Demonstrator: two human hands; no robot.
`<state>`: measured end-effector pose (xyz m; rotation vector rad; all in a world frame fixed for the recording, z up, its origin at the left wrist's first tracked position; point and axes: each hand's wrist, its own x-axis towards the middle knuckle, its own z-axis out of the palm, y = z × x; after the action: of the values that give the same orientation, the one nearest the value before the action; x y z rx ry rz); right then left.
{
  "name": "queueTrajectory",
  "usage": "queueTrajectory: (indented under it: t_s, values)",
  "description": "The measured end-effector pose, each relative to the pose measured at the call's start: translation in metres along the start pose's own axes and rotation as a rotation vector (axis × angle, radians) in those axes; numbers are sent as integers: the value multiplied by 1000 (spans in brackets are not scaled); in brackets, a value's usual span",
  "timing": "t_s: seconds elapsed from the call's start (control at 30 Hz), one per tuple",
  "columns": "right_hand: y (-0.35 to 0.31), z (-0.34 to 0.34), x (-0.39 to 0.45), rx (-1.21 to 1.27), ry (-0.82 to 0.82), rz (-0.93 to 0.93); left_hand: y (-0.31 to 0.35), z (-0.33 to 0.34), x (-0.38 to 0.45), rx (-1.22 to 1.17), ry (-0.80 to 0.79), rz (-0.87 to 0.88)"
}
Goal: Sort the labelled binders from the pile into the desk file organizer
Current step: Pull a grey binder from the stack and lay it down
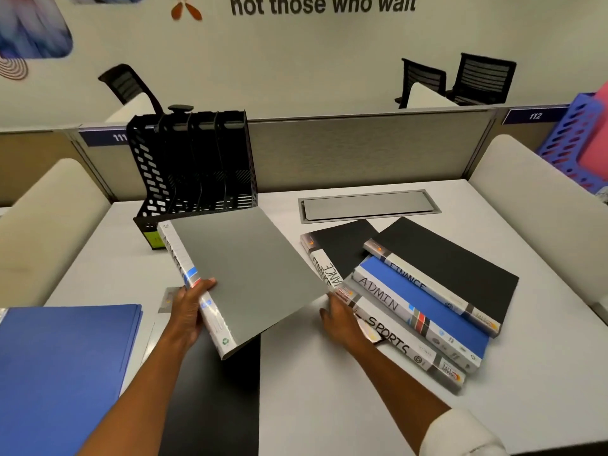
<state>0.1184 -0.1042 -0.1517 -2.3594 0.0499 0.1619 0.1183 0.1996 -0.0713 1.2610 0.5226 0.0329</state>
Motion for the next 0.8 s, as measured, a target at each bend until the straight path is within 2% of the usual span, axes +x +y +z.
queueTrajectory:
  t_s: [0.2,0.5,0.67,0.8]
  values:
    - [25,-14,0,-67,26,-28,-18,19,-5,67,-58,-52]
    - [62,-25,-18,-289,171,-59,-34,35,-12,124,-138,-106]
    - [94,-52,-18,-333,242,-35,-44,40,-17,138,-225,-179]
    - [115,-86,-12,-368,236,-7,-56,47,-24,173,-267,-231]
